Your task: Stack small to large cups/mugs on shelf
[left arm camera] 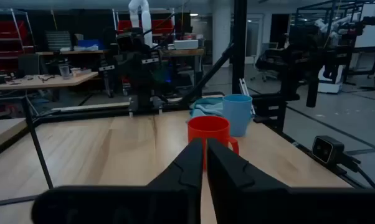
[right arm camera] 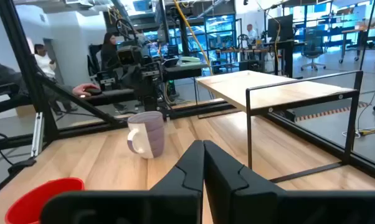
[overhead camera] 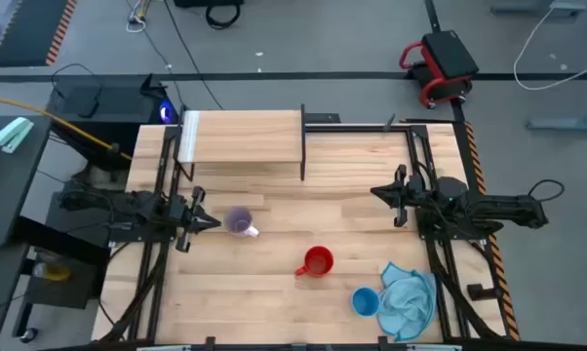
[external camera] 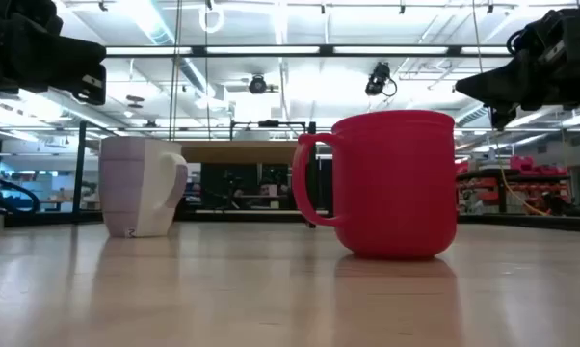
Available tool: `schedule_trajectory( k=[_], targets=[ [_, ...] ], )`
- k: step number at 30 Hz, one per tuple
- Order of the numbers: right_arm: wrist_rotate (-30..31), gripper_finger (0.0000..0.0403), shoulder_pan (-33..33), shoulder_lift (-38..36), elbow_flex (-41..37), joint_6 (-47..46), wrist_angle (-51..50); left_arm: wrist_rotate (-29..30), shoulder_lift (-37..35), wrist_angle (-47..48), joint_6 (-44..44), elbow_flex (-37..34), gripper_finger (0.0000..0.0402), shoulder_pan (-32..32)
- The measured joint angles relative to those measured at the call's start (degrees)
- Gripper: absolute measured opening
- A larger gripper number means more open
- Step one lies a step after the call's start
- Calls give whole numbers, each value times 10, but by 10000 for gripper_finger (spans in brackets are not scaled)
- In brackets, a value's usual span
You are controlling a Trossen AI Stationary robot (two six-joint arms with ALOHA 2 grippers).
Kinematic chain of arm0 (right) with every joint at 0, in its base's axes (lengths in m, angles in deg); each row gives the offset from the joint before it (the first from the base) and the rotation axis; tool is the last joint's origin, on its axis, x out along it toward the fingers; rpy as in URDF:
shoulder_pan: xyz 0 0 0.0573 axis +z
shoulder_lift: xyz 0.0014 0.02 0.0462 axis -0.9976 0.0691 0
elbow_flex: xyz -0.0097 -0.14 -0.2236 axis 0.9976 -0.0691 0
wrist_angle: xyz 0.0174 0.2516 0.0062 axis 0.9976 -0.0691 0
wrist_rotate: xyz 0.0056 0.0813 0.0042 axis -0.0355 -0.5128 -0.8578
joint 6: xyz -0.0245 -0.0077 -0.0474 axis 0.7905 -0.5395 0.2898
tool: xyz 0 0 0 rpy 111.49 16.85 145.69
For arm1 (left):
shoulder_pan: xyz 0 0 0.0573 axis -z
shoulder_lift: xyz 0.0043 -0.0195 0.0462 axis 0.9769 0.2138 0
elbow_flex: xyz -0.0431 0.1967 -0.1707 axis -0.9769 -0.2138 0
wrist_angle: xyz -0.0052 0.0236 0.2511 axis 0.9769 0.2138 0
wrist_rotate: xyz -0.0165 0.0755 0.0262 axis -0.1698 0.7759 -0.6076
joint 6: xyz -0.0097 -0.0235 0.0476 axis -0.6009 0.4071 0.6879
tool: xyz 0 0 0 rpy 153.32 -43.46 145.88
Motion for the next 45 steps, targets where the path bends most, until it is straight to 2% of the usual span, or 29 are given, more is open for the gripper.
schedule_trajectory(
  k=[7, 17, 45],
  targets=[
    [0, 14, 0, 0, 0, 0, 0, 0, 0, 0, 0, 0, 36, 0],
    [0, 14, 0, 0, 0, 0, 0, 0, 0, 0, 0, 0, 25, 0],
    [0, 14, 0, 0, 0, 0, 0, 0, 0, 0, 0, 0, 34, 0]
  ],
)
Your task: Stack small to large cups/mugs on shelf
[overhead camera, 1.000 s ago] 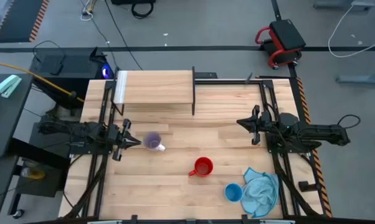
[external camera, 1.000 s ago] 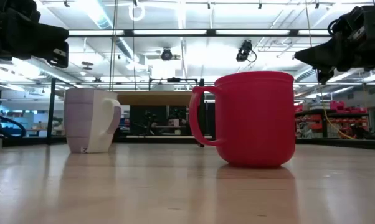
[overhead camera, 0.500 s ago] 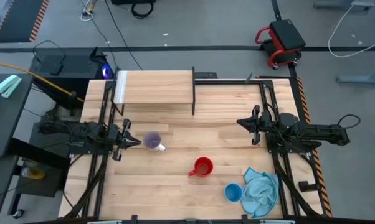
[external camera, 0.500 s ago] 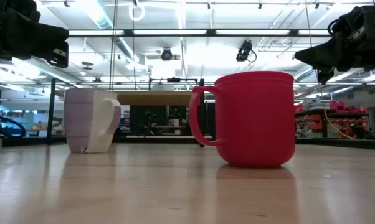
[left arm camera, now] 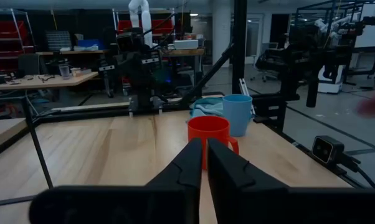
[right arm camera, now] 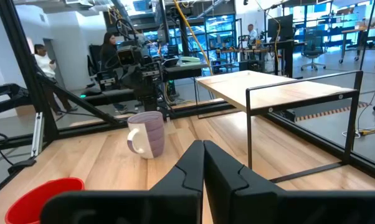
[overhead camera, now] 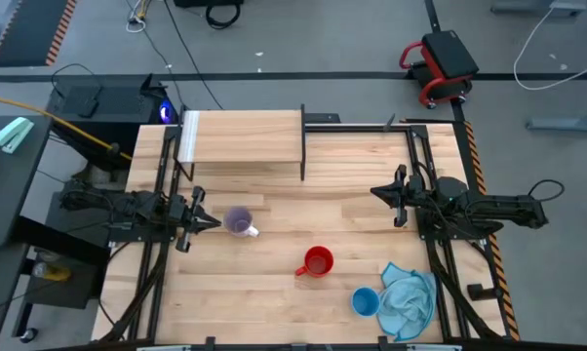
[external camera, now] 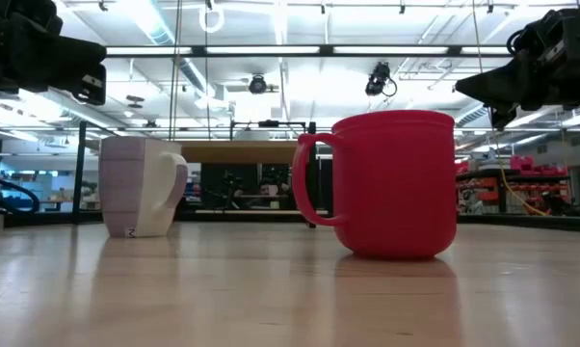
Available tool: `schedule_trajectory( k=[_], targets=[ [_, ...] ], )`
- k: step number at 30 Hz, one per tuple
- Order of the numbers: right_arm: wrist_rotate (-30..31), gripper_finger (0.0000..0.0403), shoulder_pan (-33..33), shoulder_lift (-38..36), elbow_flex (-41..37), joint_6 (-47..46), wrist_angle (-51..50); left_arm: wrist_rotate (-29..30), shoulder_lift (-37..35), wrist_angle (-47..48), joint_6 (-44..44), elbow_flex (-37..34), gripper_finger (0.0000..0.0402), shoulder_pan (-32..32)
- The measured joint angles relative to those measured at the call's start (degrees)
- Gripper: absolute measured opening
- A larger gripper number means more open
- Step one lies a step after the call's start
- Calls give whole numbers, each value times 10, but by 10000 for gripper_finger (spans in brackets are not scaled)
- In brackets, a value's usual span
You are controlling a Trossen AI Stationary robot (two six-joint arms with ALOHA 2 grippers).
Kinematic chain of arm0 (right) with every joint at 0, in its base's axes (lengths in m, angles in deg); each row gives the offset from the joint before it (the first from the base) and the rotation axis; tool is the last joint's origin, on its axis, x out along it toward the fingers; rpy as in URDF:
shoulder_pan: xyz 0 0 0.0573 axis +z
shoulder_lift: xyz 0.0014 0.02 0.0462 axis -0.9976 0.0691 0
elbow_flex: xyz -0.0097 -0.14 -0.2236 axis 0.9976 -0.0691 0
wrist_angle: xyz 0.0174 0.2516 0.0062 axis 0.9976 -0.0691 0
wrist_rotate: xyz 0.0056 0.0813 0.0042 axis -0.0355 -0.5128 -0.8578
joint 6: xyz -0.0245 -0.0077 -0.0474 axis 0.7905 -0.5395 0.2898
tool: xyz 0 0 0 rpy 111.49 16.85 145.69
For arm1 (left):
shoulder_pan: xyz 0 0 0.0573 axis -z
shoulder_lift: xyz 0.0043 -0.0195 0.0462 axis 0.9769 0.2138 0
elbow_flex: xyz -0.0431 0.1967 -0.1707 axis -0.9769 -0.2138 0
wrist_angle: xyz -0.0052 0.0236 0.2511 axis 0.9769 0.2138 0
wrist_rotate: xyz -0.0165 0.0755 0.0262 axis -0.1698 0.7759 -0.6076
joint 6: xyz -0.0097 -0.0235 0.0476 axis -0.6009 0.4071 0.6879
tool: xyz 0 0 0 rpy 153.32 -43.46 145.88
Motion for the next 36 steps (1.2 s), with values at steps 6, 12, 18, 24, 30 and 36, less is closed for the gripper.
schedule_trajectory(
  k=[6, 12, 18, 24, 30, 36],
  targets=[
    [0, 14, 0, 0, 0, 0, 0, 0, 0, -52, -53, 0, 35, 0],
    [0, 14, 0, 0, 0, 0, 0, 0, 0, -159, -249, 0, 28, 0],
    [0, 14, 0, 0, 0, -2, 2, 0, 0, -225, -379, 0, 34, 0],
    [2, 14, 0, 0, 0, -35, 65, 84, 0, -251, -392, 0, 32, 0],
    [2, 14, 0, 0, 0, -108, 216, 169, 0, -332, -344, 5, 29, 0],
    [2, 14, 0, 0, 0, -116, 385, 171, 8, -341, -218, 89, 36, 0]
  ],
)
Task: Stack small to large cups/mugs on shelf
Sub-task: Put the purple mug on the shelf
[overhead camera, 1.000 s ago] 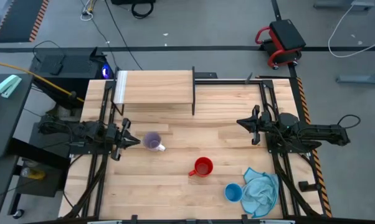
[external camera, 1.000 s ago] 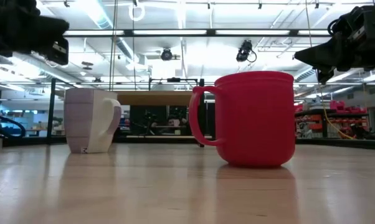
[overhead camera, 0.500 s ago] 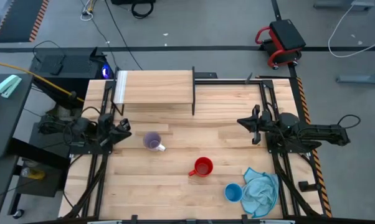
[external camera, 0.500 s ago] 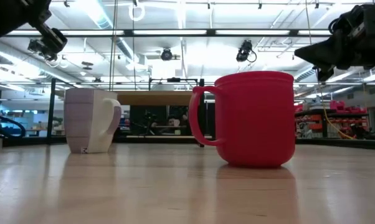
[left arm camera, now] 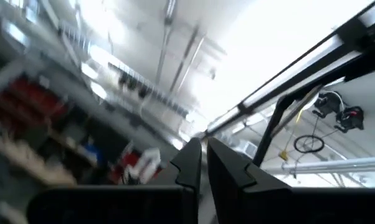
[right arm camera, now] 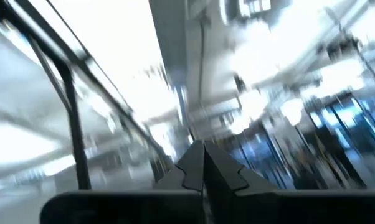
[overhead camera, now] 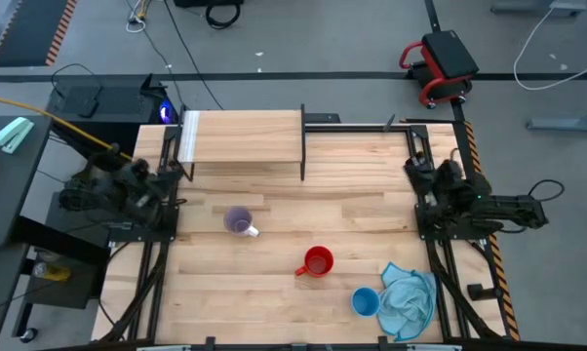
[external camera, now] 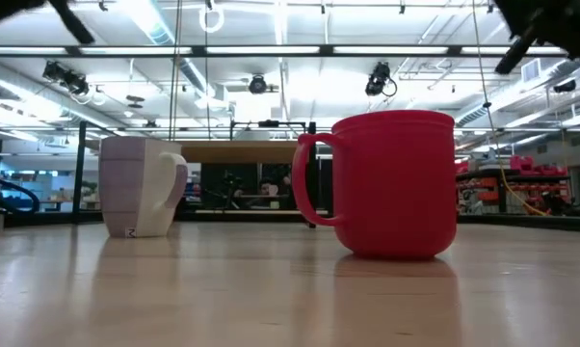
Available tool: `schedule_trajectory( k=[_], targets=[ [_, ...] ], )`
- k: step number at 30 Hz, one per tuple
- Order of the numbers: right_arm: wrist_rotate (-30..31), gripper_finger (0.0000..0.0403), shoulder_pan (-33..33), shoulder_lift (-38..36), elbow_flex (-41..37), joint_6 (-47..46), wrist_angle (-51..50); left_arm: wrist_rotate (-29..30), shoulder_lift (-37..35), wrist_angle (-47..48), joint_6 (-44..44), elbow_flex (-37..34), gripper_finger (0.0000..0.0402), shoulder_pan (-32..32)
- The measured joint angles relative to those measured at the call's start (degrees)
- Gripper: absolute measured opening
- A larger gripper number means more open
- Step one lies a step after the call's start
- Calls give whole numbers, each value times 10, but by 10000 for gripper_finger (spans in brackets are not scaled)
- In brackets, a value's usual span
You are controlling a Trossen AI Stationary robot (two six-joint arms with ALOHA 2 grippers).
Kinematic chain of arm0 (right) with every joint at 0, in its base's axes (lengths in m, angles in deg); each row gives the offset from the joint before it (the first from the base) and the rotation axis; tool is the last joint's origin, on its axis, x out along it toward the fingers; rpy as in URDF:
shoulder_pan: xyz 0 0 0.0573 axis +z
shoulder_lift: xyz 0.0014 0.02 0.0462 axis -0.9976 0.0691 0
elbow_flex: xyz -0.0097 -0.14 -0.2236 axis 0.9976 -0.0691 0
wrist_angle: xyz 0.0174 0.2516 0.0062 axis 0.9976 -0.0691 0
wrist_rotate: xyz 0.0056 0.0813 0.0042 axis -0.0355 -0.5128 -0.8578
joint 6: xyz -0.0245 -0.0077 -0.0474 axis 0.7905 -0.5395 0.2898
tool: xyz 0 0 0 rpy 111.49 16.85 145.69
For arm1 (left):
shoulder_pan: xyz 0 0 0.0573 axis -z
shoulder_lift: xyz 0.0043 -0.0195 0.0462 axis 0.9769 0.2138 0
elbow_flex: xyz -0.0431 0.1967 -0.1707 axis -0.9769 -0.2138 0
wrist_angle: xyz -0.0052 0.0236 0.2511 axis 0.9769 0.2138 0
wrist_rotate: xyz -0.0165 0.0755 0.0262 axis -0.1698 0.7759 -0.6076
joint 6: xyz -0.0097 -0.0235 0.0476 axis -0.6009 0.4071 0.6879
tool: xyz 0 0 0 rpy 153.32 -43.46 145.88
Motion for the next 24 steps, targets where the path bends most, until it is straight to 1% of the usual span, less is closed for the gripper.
schedule_trajectory(
  k=[5, 9, 12, 14, 15, 18, 21, 24],
  targets=[
    [0, 14, 0, 0, 2, -4, 101, -13, 48, 25, 101, 94, 34, 0],
    [0, 14, 0, 1, 33, -4, 99, -14, 112, 104, 123, 173, 39, 0],
    [3, 14, 0, 5, 66, -4, 71, -14, 163, 176, 125, 233, 43, 0],
    [21, 14, 0, 6, 96, -4, 19, -9, 196, 232, 124, 275, 44, 0],
    [31, 14, 0, 7, 115, -4, -24, -4, 210, 262, 120, 294, 43, 0],
    [62, 15, 0, 10, 178, -10, -191, 15, 247, 358, 114, 358, 40, 0],
    [85, 23, 0, 26, 244, -53, -338, 52, 276, 470, 81, 425, 40, 0],
    [91, 35, 0, 54, 306, -87, -449, 97, 305, 612, 31, 490, 43, 0]
  ],
)
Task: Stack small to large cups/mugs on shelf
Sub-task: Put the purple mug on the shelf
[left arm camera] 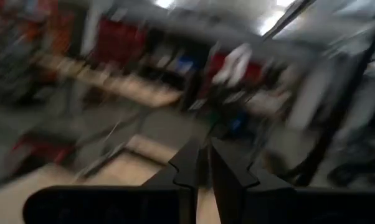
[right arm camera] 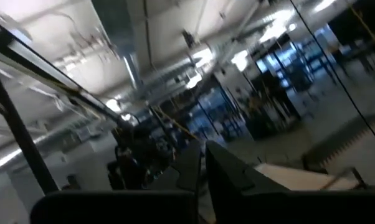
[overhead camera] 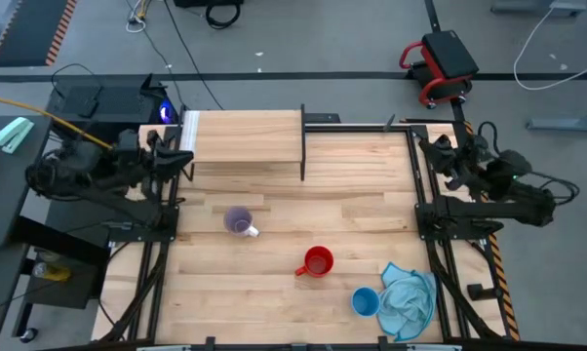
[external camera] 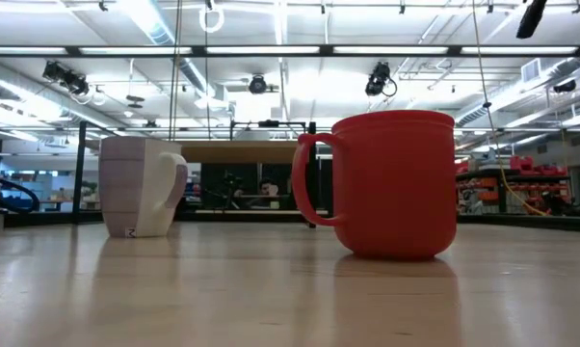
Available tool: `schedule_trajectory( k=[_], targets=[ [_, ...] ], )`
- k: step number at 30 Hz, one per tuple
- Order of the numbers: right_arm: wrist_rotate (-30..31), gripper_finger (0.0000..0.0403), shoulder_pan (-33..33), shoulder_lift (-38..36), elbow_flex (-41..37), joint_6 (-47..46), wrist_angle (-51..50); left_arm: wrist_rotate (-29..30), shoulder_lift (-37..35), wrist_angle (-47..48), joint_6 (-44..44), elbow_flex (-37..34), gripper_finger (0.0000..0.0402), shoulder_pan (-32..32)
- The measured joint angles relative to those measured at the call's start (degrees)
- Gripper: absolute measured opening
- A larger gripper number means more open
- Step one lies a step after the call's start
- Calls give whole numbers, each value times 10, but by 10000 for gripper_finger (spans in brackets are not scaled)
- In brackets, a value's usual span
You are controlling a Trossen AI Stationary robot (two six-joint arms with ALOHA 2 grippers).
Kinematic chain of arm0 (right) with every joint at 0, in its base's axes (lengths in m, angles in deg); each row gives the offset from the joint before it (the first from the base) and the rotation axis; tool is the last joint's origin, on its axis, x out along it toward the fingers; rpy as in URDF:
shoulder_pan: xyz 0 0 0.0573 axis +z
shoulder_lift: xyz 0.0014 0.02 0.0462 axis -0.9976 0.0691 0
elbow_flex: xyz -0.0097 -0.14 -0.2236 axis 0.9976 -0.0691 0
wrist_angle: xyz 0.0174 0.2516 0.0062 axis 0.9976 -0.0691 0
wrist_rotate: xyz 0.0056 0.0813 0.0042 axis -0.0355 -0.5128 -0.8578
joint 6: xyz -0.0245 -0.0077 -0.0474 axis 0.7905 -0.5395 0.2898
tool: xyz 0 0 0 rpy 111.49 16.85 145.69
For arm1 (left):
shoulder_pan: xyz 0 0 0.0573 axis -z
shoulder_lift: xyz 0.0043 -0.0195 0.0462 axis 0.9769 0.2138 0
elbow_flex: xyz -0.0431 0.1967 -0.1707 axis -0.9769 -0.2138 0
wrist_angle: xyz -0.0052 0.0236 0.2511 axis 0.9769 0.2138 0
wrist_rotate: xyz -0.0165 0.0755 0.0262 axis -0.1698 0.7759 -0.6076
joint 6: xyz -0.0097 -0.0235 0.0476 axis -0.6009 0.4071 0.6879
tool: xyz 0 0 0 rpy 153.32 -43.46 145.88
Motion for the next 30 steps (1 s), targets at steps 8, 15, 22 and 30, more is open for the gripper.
schedule_trajectory(
  k=[8, 15, 22, 30],
  targets=[
    [0, 72, 0, 101, 134, -69, -218, 45, 86, 326, -206, 115, 43, 0],
    [-3, 88, 0, 210, 213, -142, -411, 29, 144, 478, -331, 137, 44, 0],
    [-10, 89, 0, 303, 240, -153, -495, -9, 209, 590, -417, 136, 47, 0],
    [-50, 89, 0, 371, 236, -197, -539, -32, 301, 636, -454, 135, 42, 0]
  ],
)
